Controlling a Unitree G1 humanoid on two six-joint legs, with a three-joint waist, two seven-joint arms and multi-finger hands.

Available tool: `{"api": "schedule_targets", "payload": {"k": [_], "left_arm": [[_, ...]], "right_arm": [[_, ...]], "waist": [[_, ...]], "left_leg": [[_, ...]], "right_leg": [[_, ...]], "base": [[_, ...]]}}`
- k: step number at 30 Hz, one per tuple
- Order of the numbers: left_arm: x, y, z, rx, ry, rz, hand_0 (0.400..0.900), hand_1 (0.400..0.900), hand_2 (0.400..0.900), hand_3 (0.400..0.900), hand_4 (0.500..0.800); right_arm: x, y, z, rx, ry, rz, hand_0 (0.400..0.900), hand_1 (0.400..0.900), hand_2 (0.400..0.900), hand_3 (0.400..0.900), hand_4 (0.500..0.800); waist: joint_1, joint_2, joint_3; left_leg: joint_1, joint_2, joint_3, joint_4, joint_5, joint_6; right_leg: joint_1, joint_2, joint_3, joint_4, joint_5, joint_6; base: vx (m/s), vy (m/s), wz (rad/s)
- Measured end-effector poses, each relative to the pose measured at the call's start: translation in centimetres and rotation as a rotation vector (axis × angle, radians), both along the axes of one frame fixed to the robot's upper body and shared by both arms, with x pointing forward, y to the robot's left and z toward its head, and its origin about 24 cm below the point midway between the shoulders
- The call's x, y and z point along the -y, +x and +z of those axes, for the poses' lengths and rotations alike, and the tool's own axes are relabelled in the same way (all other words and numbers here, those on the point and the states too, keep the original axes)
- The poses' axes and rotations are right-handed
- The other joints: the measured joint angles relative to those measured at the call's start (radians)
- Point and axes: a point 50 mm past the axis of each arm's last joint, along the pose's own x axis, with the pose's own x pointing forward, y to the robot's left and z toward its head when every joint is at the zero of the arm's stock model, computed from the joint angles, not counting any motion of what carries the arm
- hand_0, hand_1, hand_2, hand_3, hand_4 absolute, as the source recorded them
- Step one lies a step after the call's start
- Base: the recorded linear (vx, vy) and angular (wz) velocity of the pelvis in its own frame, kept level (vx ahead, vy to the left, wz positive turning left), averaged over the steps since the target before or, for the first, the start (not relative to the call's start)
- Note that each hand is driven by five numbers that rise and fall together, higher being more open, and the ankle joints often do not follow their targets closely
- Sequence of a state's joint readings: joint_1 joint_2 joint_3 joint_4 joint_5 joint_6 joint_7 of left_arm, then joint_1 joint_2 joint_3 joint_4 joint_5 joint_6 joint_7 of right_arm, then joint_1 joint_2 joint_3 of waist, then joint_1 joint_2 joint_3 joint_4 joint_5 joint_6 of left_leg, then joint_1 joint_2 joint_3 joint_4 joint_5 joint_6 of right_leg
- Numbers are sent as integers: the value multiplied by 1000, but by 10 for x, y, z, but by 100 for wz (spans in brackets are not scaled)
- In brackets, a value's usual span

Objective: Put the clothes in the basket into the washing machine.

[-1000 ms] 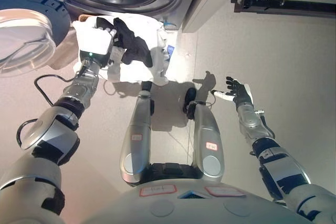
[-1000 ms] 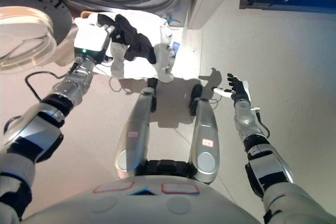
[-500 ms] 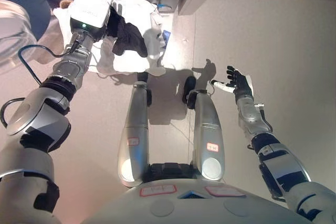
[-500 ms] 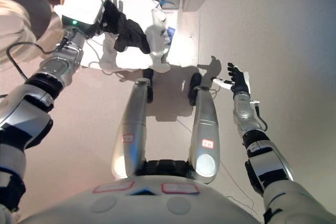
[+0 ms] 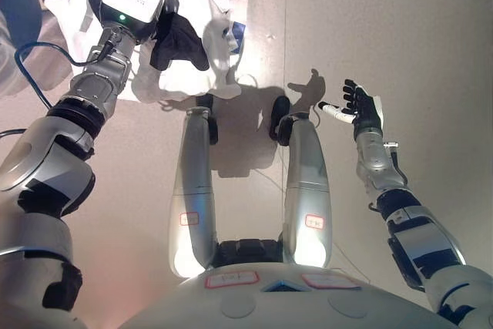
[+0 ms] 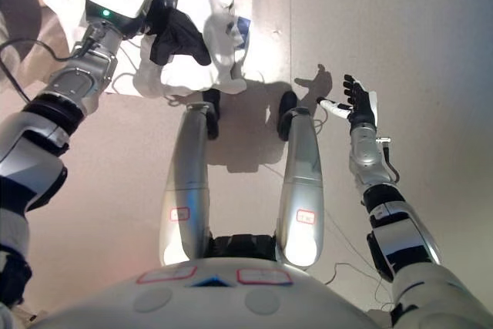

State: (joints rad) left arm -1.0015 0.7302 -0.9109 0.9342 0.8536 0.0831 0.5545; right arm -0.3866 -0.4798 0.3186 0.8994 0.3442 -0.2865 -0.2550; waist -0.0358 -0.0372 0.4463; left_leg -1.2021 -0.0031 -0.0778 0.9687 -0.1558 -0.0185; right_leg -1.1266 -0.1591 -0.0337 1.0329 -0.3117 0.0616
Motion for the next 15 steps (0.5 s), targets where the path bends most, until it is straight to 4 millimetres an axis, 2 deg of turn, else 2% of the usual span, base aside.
{"api": "schedule_targets", "payload": {"k": [4,10,15], "left_arm": [[4,1,-1,-17,15,-22,900,900,900,900,800],[3,0,-1,-39,-66,-39,900,900,900,900,800],[-2,-2,-2,-106,-95,-48,900,900,900,900,800]], "right_arm": [[4,1,3,10,13,-16,900,900,900,900,800],[4,4,7,28,13,-12,900,900,900,900,800],[2,7,11,41,15,1,900,900,900,900,800]], "waist": [[-2,0,0],[-6,-2,-1],[-20,-2,-1]], "left_leg": [[-43,-2,7,44,-17,10],[-69,-2,18,62,-27,9],[-112,-1,23,94,-33,23]], "right_leg": [[-38,-2,5,35,-10,3],[-65,-4,18,48,-14,9],[-104,-4,23,70,-16,13]], "base": [[0,0,0],[1,2,-1],[7,19,-5]]}}
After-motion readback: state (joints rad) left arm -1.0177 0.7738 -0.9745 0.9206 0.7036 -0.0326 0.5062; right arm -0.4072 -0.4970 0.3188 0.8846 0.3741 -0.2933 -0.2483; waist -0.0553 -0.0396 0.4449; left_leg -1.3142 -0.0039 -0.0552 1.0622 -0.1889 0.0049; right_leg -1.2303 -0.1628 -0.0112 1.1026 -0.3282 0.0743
